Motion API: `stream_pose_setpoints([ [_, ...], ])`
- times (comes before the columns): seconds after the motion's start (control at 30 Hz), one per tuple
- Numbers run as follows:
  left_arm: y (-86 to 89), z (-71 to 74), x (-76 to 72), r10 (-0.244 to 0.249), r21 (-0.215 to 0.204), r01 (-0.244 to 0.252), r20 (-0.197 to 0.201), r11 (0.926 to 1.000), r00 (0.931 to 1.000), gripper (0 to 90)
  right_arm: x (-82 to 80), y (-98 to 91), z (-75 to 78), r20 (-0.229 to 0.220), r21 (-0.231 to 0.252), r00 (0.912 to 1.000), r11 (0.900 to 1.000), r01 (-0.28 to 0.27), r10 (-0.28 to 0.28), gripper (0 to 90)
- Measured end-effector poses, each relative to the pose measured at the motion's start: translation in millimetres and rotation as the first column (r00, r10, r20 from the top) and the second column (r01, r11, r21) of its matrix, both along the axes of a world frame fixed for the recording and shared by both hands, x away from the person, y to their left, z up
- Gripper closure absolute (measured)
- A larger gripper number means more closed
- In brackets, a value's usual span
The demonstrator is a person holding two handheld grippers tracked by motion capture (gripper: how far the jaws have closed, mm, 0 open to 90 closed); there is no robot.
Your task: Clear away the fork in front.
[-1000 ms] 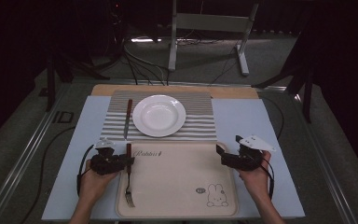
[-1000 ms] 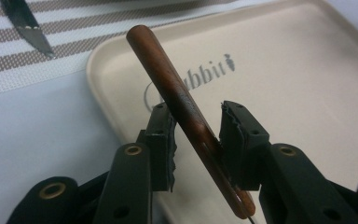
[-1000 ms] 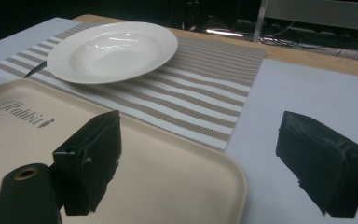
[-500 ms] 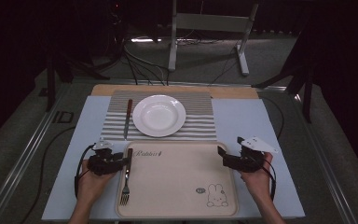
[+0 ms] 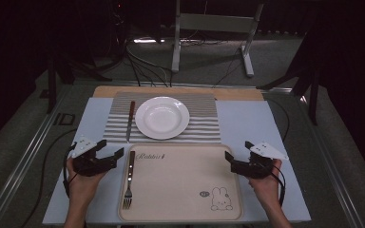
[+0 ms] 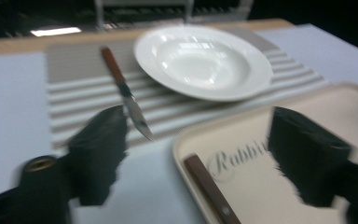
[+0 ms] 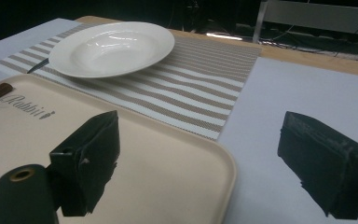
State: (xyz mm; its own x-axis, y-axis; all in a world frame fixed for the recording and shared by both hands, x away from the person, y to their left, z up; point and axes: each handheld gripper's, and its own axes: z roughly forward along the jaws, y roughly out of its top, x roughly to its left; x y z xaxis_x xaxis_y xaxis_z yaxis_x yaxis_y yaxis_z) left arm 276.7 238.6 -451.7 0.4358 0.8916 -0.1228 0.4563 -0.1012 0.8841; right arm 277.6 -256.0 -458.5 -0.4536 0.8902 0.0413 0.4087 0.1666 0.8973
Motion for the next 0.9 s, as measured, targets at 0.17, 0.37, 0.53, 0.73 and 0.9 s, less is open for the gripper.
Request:
stream_pose_setpoints([
  [0.17, 7.8, 11.6, -5.9, 0.051, -0.011, -0.050, 0.065, 0.9987, 0.9966, 13.7, -2.4, -2.8, -1.5, 0.002, 0.001, 1.0000, 1.0000, 0.002, -0.002, 12.7],
  [0.37, 14.1, 16.0, -9.3, 0.071, -0.021, -0.069, 0.105, 0.9974, 0.9920, 0.7, -6.4, -8.1, -2.8, 0.013, 0.010, 0.9999, 0.9999, 0.004, -0.004, 12.1],
  [0.53, 16.1, 16.3, -10.9, 0.079, -0.028, -0.076, 0.130, 0.9967, 0.9884, 0.1, -10.8, -15.2, -4.4, 0.022, 0.018, 0.9997, 0.9998, 0.012, -0.013, 11.8],
  [0.73, 17.2, 16.3, -12.0, 0.078, -0.031, -0.075, 0.147, 0.9967, 0.9861, 0.1, -17.0, -26.5, -5.1, 0.042, 0.041, 0.9984, 0.9986, 0.035, -0.036, 11.8],
  [0.9, 18.2, 14.7, -11.3, 0.087, -0.028, -0.084, 0.150, 0.9961, 0.9849, 0.1, -20.7, -31.1, -6.7, 0.055, 0.047, 0.9973, 0.9979, 0.046, -0.048, 11.8],
])
